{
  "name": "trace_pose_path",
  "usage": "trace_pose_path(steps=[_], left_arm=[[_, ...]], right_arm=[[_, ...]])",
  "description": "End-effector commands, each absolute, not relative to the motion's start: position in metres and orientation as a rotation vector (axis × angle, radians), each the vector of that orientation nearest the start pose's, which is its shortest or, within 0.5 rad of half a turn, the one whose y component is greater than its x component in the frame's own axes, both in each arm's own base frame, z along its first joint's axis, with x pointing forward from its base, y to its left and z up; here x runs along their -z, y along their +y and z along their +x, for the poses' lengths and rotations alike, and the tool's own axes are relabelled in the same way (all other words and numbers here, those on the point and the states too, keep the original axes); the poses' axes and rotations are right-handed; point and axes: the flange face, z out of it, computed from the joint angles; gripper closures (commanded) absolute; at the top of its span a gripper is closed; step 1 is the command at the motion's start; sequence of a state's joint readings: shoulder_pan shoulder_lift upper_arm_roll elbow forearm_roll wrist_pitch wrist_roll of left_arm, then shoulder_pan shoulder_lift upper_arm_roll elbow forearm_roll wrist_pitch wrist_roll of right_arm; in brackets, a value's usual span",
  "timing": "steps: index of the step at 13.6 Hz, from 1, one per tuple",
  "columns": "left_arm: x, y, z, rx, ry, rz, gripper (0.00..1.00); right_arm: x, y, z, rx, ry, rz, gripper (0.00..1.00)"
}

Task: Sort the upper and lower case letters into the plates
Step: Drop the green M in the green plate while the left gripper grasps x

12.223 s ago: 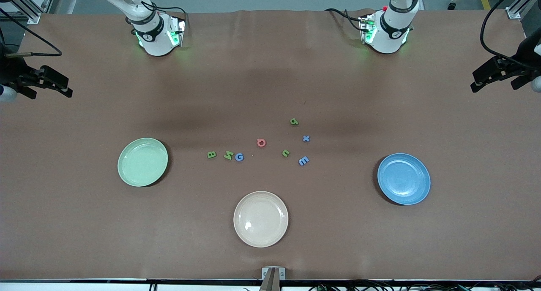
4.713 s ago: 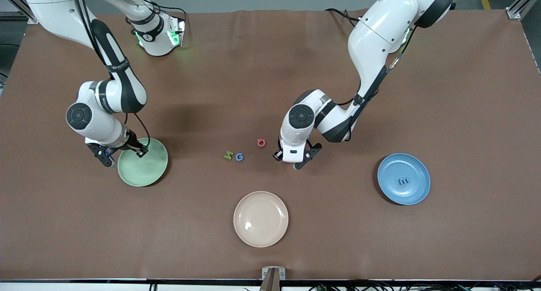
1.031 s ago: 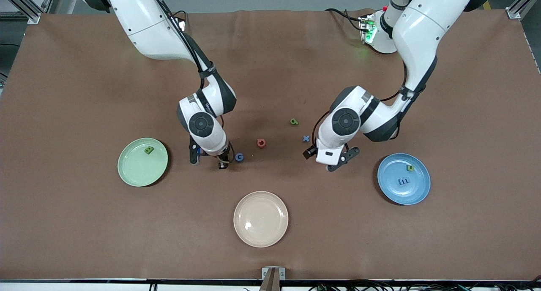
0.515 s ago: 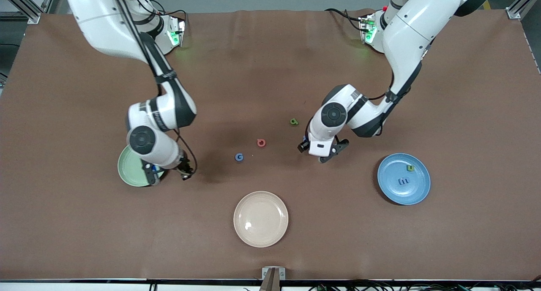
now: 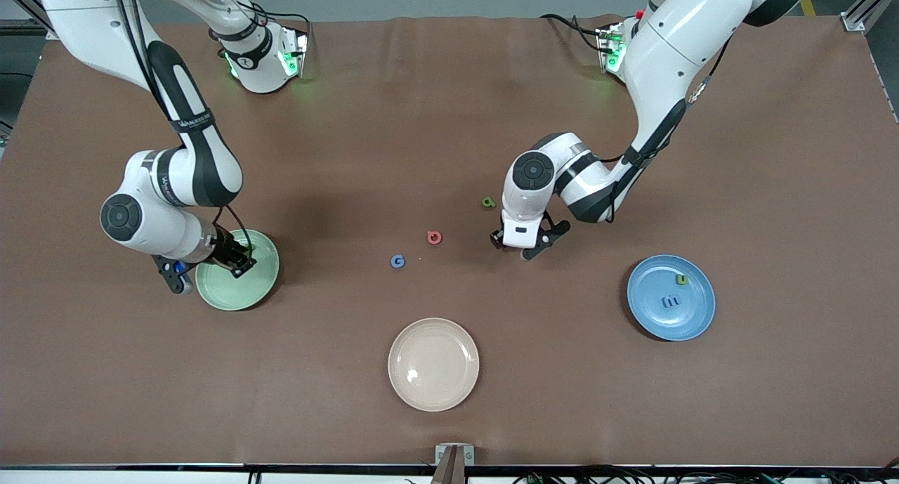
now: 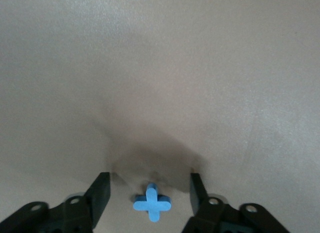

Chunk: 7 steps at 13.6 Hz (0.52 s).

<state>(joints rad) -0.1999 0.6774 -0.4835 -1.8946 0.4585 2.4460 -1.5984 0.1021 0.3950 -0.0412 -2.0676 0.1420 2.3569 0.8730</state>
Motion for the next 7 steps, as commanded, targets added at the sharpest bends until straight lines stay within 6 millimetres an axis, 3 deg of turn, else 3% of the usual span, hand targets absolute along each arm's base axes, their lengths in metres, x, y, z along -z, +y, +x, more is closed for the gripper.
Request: trace_pose_path(steps=[1,7], left_arm=[[-0.184,-0.387,0.475,0.027,-1.004,-2.991,0.32],[-0.178,-0.393,0.463,0.017,-1.001,-2.996,0.48]], right_arm=[[-0.216,0.041,0.549,-0.155,1.341,-2.783,1.0],[-0.201,0.057,0.554,-0.111,1.302,-2.798,0.99]])
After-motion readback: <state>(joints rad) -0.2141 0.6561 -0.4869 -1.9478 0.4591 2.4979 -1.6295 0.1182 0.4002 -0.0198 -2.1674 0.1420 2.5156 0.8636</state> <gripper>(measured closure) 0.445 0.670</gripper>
